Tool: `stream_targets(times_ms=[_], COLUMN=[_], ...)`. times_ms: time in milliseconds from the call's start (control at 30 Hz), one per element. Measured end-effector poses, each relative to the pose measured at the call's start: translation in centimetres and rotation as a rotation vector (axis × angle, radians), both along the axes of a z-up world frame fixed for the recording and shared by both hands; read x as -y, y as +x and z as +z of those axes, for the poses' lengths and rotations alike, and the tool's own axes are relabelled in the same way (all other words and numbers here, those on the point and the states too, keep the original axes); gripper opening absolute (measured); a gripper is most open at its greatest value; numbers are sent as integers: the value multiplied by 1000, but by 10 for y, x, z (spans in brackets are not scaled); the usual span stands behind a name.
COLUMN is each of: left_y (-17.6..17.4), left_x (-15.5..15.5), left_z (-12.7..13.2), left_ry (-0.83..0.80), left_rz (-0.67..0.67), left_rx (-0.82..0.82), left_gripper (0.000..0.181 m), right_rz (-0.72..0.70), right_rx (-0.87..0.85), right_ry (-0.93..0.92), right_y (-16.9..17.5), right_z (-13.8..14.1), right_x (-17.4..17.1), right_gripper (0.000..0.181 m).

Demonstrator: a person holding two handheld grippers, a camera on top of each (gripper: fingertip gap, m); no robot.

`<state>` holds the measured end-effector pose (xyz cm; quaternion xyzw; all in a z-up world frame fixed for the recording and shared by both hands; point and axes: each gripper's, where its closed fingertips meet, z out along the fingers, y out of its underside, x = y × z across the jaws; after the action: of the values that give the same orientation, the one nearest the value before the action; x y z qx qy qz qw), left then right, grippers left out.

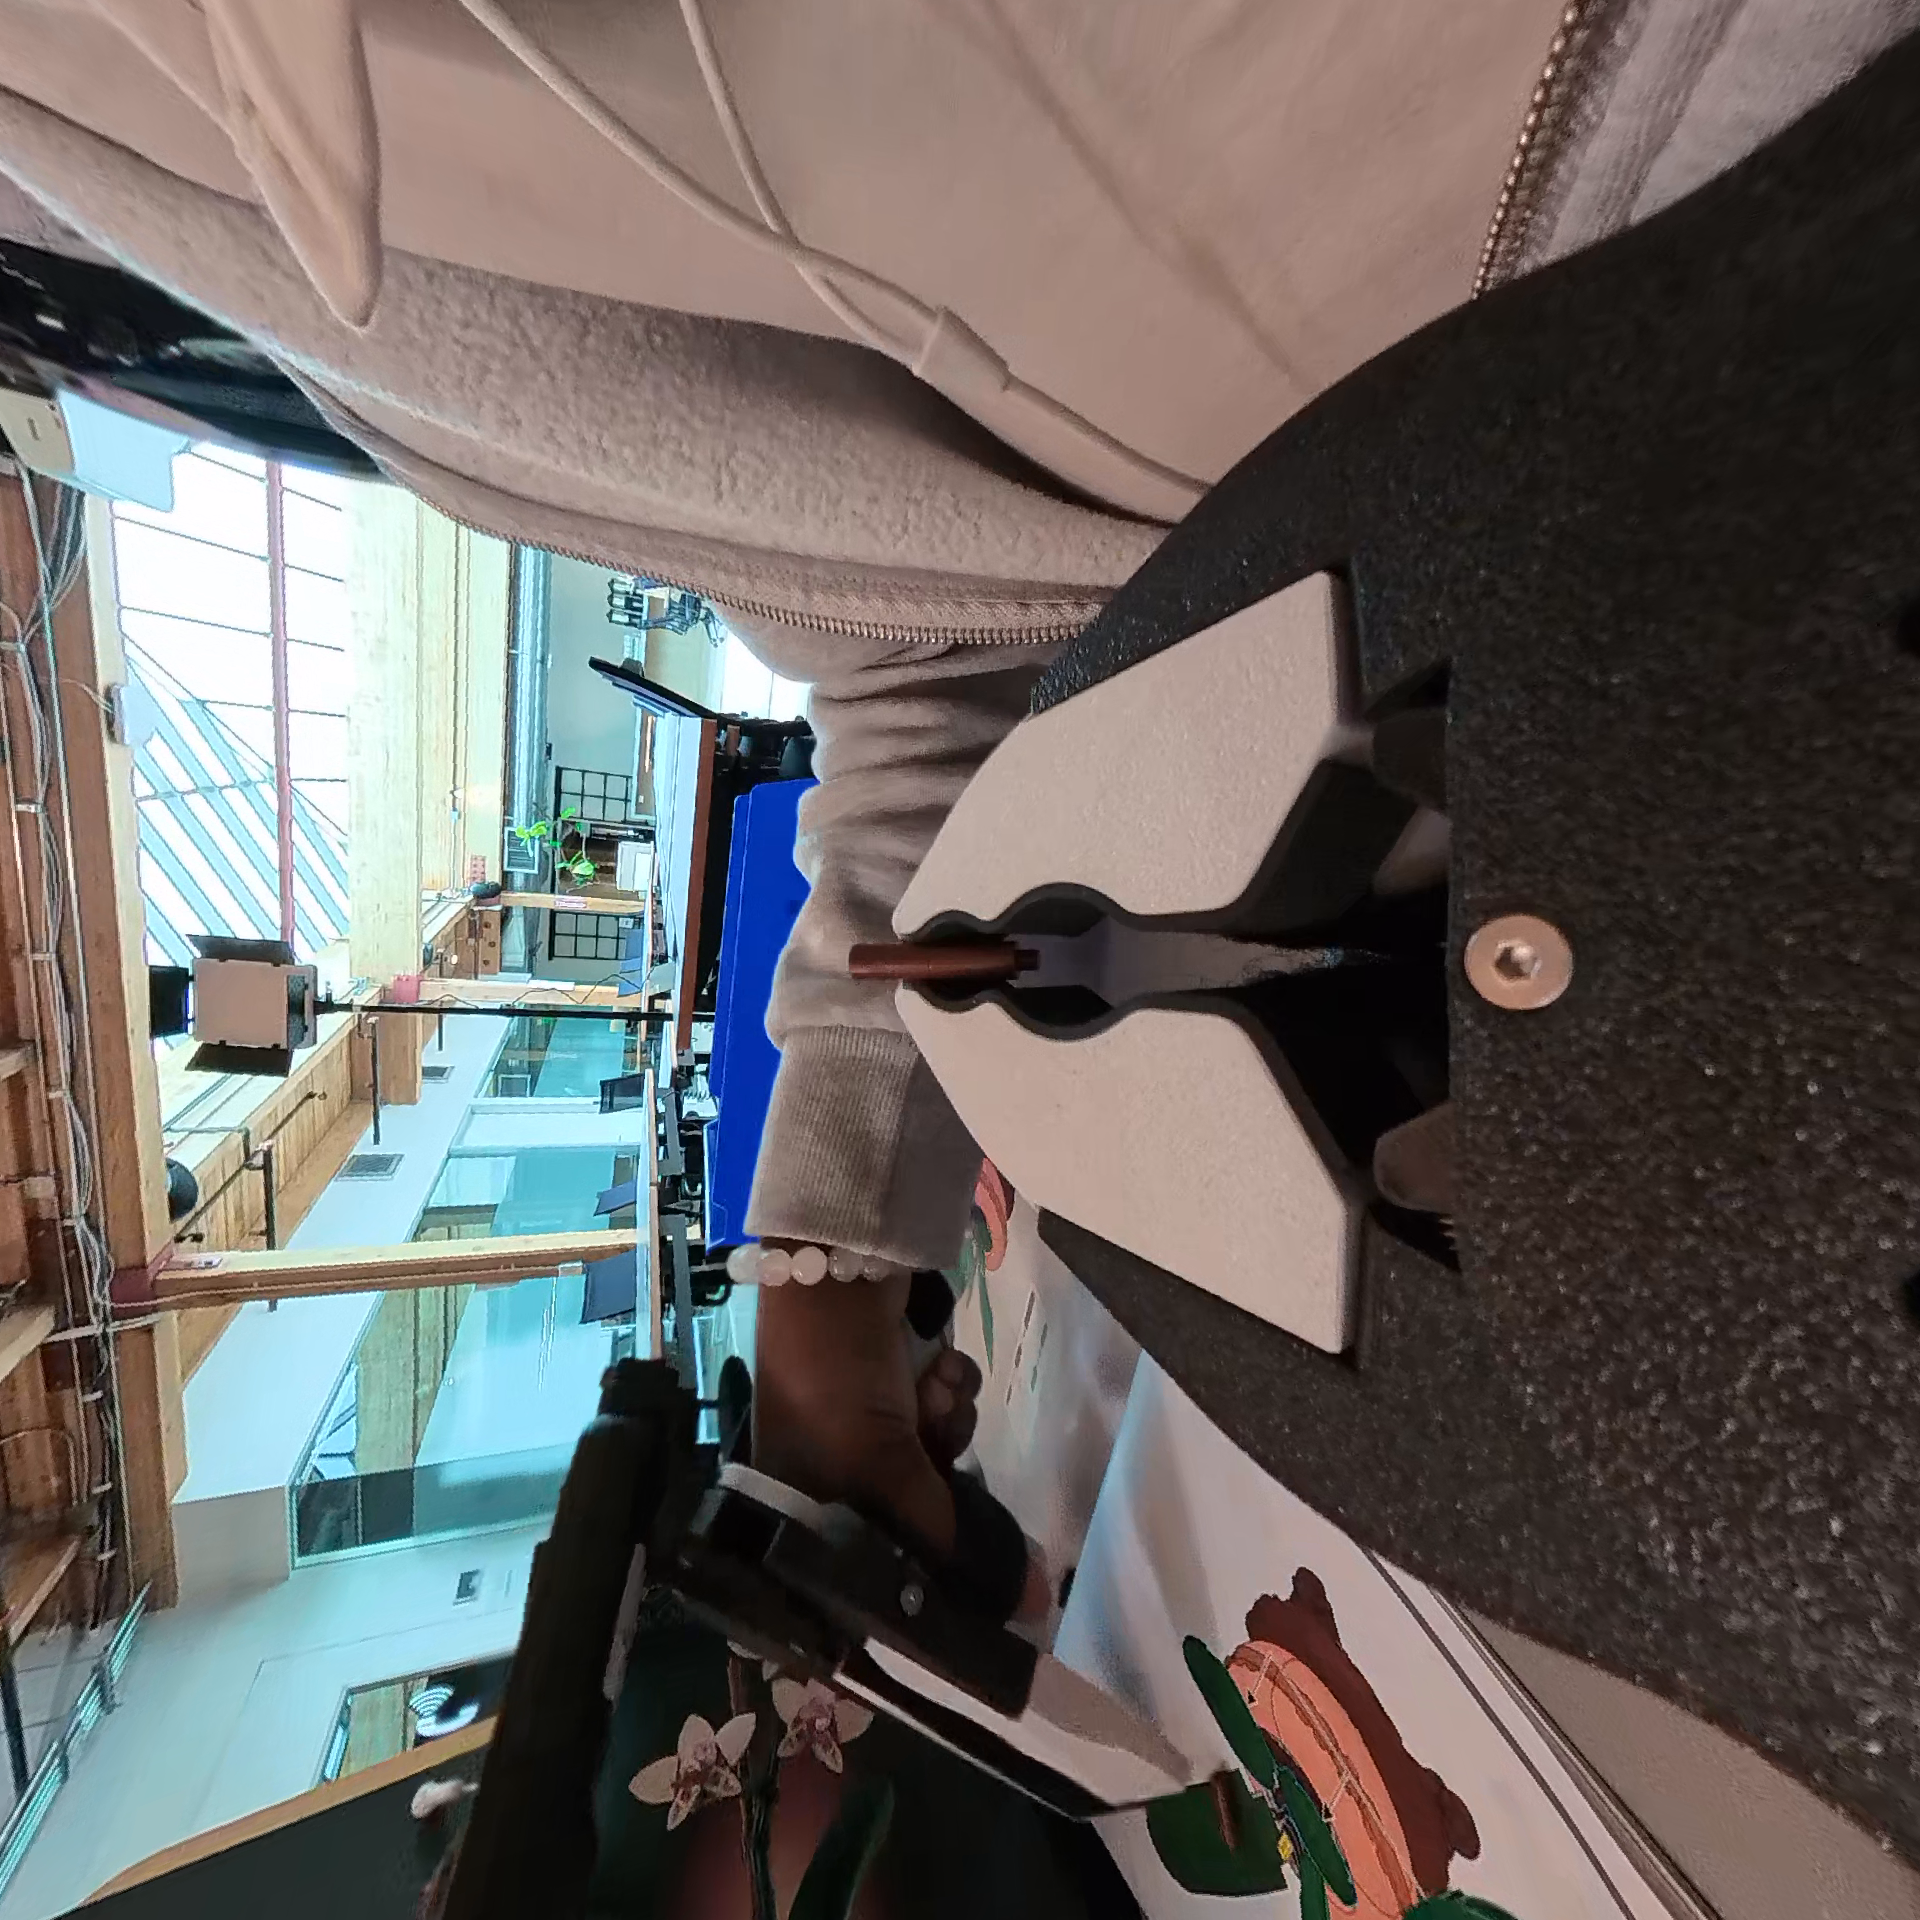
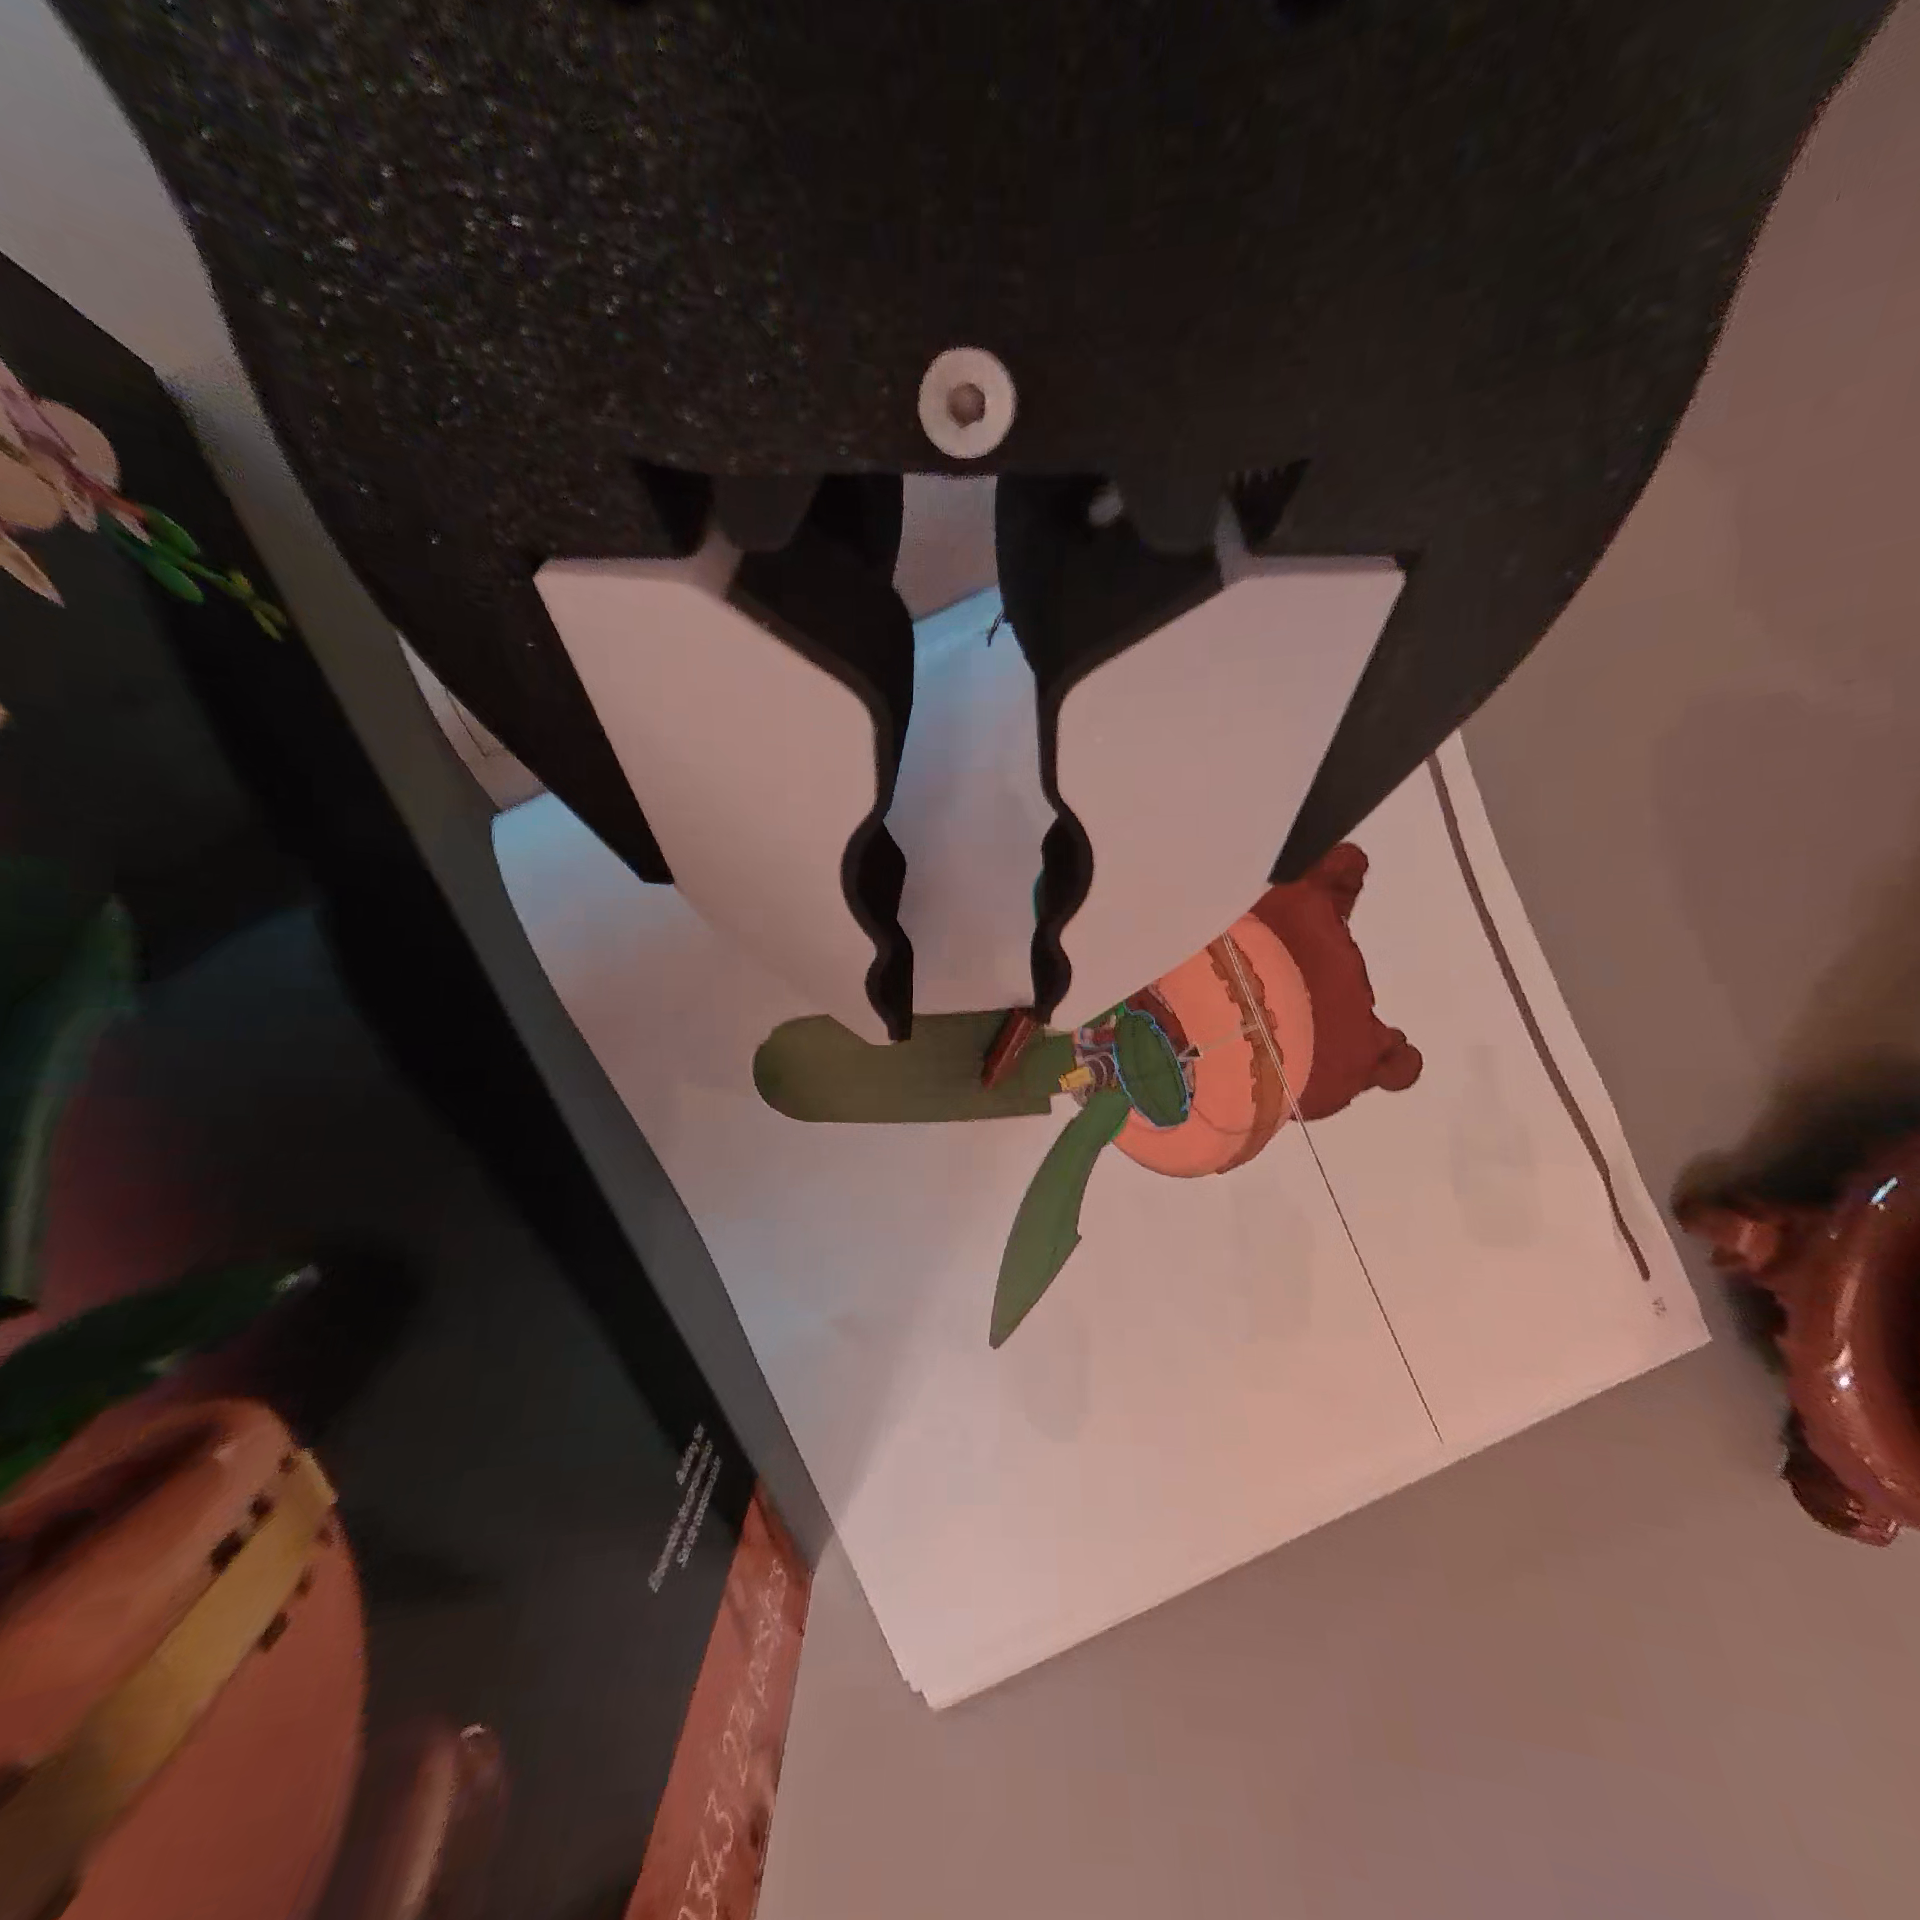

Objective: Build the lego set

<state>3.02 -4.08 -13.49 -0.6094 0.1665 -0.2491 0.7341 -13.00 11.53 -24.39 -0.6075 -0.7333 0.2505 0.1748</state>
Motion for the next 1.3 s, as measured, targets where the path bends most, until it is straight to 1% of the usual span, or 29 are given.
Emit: stream_targets(times_ms=[133,233,300,400,533,600,667,700,767,867,967,1100,1167,1300], left_y=[0,1,0,-1,-3,-4,-6,-7,-7,-9,-10,-5,-3,3], left_x=[-1,-2,-1,-1,-1,-3,-5,-5,-3,0,1,-1,-3,-7], left_z=[0,-1,0,0,1,-1,-3,-3,-1,3,3,1,0,0], left_ry=[0,-1,-1,2,2,-11,-31,-37,-37,-38,-47,-62,-69,-85], left_rz=[-2,-8,-10,-14,-7,9,27,31,29,24,20,15,13,-20], left_rx=[-4,-8,-6,3,13,7,-6,-13,-7,8,6,-28,-49,-55], left_gripper=[3,3,3,3,3,3,3,3,3,3,3,3,3,3], right_rz=[27,43,70,130,197,278,393,470,677,951,1137,1305,1362,1433], right_rx=[23,0,1,-9,24,-17,-69,-85,-89,-51,6,128,121,161], right_ry=[-27,-11,-2,44,59,54,23,36,110,237,325,421,421,435], right_y=[-6,-13,-15,-19,-17,-12,3,16,55,117,153,172,174,177], right_z=[-11,-12,-12,-12,-12,-5,10,17,22,13,1,-14,-14,-15], right_x=[14,20,25,30,31,38,52,59,72,83,87,81,84,84], right_gripper=[24,22,11,5,4,4,4,4,4,4,4,4,4,5])
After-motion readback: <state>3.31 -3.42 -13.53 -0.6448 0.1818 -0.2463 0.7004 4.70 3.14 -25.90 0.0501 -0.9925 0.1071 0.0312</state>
